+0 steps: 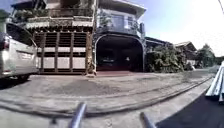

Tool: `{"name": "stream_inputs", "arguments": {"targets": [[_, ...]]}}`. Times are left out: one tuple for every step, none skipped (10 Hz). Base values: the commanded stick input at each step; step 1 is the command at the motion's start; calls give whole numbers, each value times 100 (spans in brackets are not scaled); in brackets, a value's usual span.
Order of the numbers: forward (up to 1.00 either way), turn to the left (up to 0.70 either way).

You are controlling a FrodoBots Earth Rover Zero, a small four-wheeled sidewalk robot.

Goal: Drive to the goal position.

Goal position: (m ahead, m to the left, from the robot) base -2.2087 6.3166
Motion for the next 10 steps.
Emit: {"name": "stream_inputs", "arguments": {"targets": [[0, 70], [0, 70], [0, 70], [0, 70], [0, 70], [0, 70], [0, 70], [0, 70], [0, 70], [0, 70]]}}
